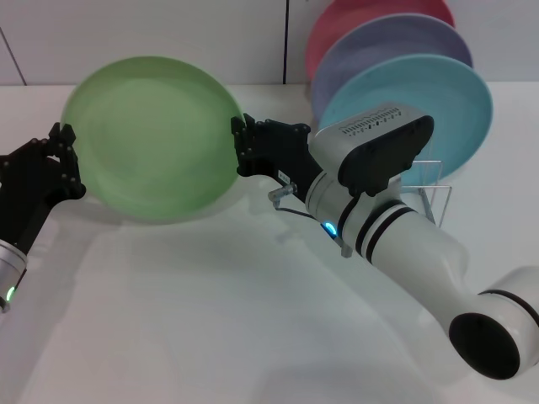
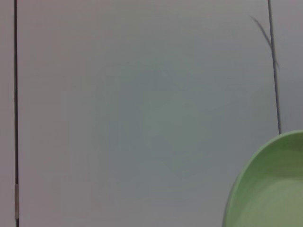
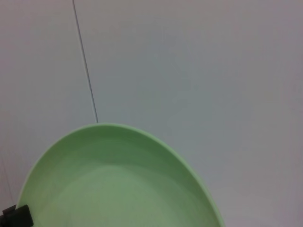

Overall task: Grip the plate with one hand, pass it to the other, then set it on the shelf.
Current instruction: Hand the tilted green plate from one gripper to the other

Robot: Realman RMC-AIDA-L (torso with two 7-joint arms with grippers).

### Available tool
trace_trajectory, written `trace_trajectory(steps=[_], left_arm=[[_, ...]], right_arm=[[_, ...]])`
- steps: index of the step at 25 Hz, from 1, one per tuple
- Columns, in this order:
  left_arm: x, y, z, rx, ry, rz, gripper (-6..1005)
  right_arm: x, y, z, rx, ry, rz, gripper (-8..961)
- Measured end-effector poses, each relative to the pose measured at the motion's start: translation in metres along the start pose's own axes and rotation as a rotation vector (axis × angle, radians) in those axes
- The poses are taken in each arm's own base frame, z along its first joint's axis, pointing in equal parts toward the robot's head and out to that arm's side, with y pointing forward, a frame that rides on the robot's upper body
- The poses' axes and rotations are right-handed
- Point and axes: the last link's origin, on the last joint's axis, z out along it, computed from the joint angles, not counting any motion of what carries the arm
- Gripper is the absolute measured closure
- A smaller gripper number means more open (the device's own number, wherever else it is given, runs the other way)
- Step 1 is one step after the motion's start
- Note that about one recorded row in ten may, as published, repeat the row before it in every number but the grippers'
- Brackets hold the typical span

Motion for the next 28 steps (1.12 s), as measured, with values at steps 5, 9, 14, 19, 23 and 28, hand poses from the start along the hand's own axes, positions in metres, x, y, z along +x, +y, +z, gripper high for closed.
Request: trace_trajectory(steps=[5,9,14,19,23,28], left_arm=[[-0.0001,0.0,-0.0004,0.0,0.0,0.0,968],[-0.0001,-0.0001,-0.001,0.001,0.002,0.0,969],[-0.0009,0.0001,-0.0025,0.001,-0.001,-0.003,969],[-0.0009,0.0002,-0.0035,0.001,0.001,-0.004,969],[-0.0009,0.0004,-0.0039,0.0,0.002,-0.005,969],[-0.0008,0.0007,-0.0043,0.0,0.004,-0.006,969]], right_arm=[[0.0,0.0001,-0.0002,0.0,-0.001,0.001,889],[-0.0002,0.0003,-0.0001,0.0,-0.002,0.001,888],[0.0003,-0.0002,-0.0005,0.001,-0.001,0.002,895],[0.0004,-0.0012,-0.0007,0.006,-0.002,0.004,902],[0.0008,-0.0018,-0.0013,0.009,-0.002,0.006,908],[0.0009,-0.0019,-0.0015,0.01,-0.003,0.008,918]])
